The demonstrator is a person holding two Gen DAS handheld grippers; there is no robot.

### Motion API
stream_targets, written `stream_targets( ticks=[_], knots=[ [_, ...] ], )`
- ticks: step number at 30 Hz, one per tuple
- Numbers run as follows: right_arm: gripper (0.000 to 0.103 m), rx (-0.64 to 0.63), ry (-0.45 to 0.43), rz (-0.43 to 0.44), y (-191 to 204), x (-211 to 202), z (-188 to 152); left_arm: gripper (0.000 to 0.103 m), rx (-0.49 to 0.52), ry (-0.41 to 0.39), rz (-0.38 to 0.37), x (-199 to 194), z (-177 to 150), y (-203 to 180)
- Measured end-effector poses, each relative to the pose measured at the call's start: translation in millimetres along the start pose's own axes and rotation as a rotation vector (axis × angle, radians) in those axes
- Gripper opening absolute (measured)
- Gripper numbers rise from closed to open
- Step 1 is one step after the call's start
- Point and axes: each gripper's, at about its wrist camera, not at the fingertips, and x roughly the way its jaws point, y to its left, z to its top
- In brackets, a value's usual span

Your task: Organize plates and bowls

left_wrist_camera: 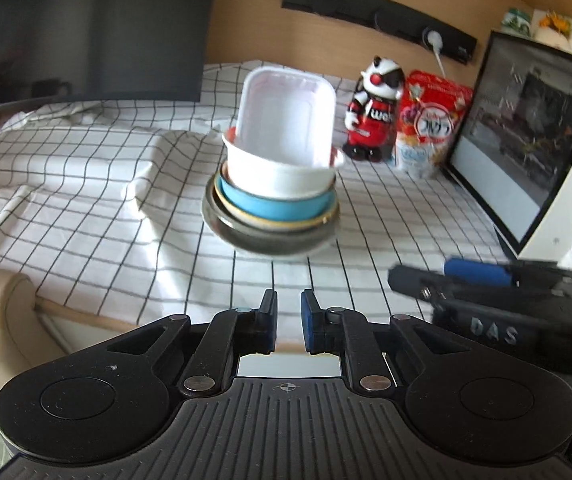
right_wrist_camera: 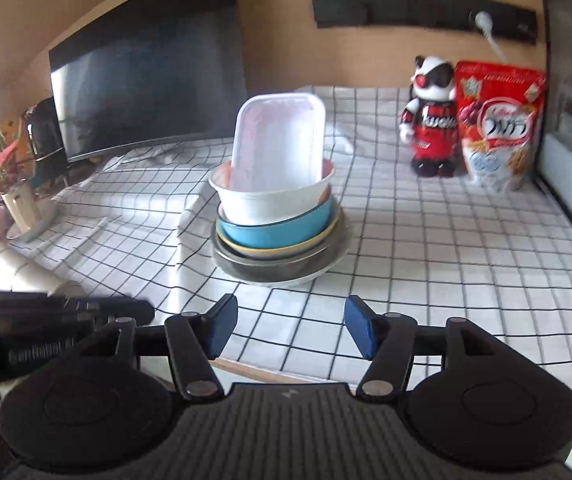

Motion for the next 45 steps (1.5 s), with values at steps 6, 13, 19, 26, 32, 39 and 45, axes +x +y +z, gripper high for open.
stream_targets(
  ticks=[6,13,19,26,32,39,45],
  knots=[
    [0.06,0.02,0.014,0.019,3.6,-7.7,-13.6,0.015,0.034,-0.025,0.036,-8.4,-11.8,-10.4],
    [0.061,0.015,0.025,0.023,8.2,-10.4,-19.8,0.015,0.023,-0.024,0.056,-12.2,-16.0,-8.0],
    [0.062,0.006,0.017,0.014,8.4,-11.4,-18.4,0.015,0.031,-0.039,0.061,-14.8,-14.4,-10.4],
    [0.062,0.007,0.024,0.021,8.1,-8.8,-19.5,0.015,0.032,-0.039,0.067,-15.0,-14.6,-9.9],
    [0.062,0.005,0.025,0.022,8.7,-8.5,-20.0,0.015,0.029,-0.044,0.068,-14.6,-14.2,-9.9],
    [0.062,0.016,0.03,0.021,5.6,-8.3,-19.8,0.015,0.033,-0.04,0.063,-12.3,-12.7,-12.4],
    [0.062,0.027,0.021,0.007,3.4,-11.8,-20.3,0.015,0.046,-0.035,0.049,-10.3,-12.1,-15.7]
  ],
)
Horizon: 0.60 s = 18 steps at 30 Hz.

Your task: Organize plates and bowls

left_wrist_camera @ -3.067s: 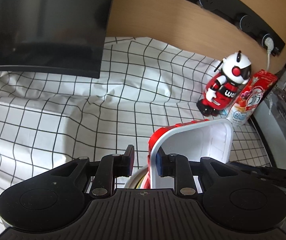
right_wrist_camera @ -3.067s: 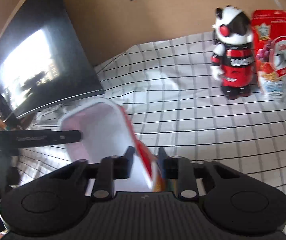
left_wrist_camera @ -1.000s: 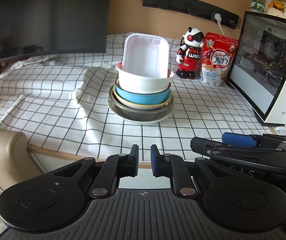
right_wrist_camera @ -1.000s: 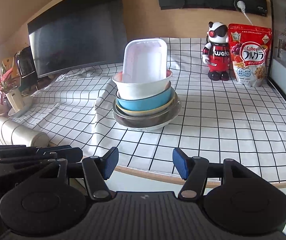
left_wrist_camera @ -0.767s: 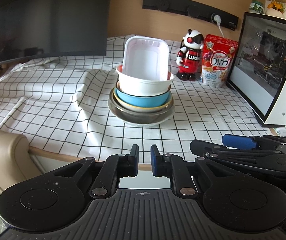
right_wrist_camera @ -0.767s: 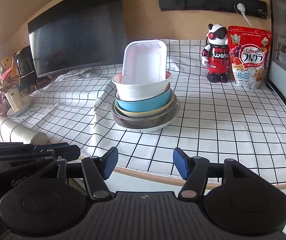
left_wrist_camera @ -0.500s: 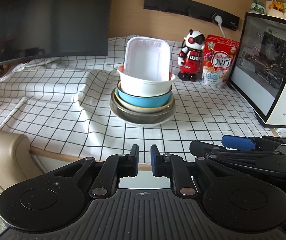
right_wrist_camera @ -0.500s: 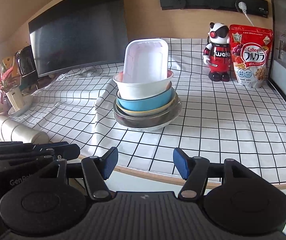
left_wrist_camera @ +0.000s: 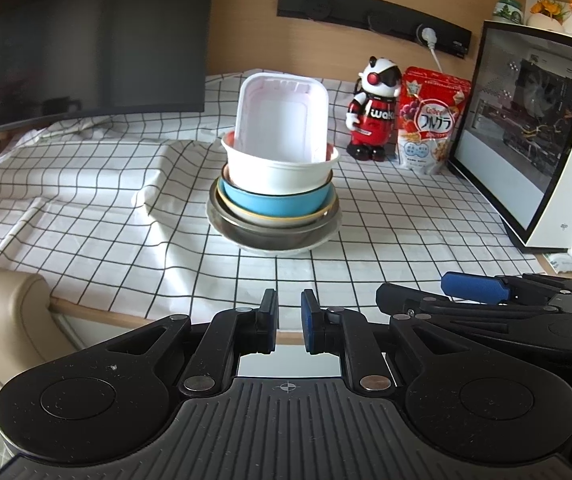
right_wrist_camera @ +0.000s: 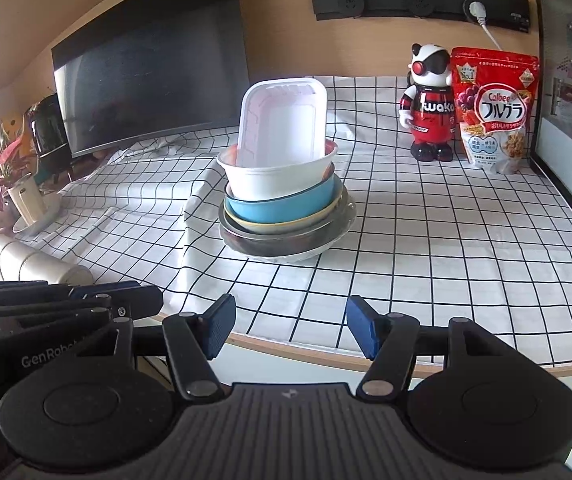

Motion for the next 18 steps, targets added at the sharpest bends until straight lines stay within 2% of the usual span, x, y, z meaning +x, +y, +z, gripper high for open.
stream_targets(
  ticks=[8,18],
  knots=[
    [0.062,0.006,0.001,-0.003,-0.1,0.2,-0.5,0.015,0.007,0.005,-0.005,0.2,-1.4,0.2],
    [0.062,-0.007,0.006,0.01,4.9,4.9,2.0,0.015,-0.007,0.006,0.036,3.6,0.0,5.9]
  ],
)
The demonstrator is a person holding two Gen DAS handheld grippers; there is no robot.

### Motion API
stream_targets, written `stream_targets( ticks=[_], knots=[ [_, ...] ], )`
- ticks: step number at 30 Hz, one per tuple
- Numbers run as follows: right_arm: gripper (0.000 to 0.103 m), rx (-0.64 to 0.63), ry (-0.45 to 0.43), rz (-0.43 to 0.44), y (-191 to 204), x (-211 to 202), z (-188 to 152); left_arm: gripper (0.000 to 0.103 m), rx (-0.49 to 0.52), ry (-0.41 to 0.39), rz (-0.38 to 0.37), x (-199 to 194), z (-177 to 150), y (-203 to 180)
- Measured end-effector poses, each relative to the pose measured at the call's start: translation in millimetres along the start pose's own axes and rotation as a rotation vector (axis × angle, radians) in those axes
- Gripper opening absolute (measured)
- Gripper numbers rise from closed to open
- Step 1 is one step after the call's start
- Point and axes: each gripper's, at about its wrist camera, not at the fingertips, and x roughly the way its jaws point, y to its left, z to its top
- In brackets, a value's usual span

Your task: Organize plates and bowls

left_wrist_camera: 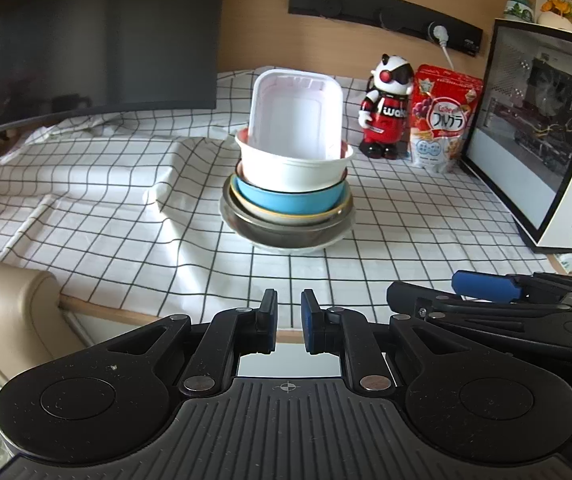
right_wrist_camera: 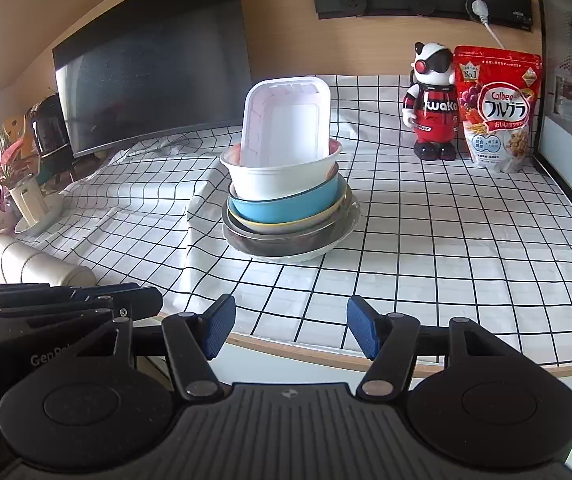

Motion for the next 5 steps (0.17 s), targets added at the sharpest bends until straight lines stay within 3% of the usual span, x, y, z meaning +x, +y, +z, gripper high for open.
stream_targets(
  ticks=[5],
  knots=[
    [0.063,-0.008,0.013,-0.003,2.0,6.7,3.2,0.015,-0.024,-0.002,0.022,5.0,2.1,4.9]
  ],
)
